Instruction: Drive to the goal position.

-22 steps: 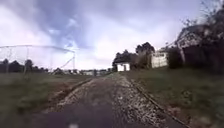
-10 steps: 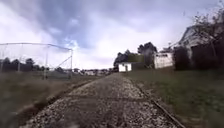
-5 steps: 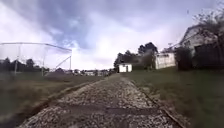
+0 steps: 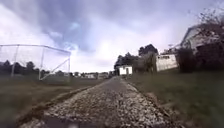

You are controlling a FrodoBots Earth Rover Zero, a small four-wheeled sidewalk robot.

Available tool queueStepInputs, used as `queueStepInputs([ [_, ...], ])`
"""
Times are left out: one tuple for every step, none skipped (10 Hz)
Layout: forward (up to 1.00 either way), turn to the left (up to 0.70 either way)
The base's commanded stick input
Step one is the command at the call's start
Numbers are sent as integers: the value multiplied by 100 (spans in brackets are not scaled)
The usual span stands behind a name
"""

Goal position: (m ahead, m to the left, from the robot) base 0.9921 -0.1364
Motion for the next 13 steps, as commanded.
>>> queueStepInputs([
  [85,0],
  [85,0],
  [85,0],
  [85,0],
  [85,0],
  [79,0],
  [71,0],
  [62,0],
  [54,0],
  [46,0],
  [37,0],
  [29,0],
  [21,0],
])
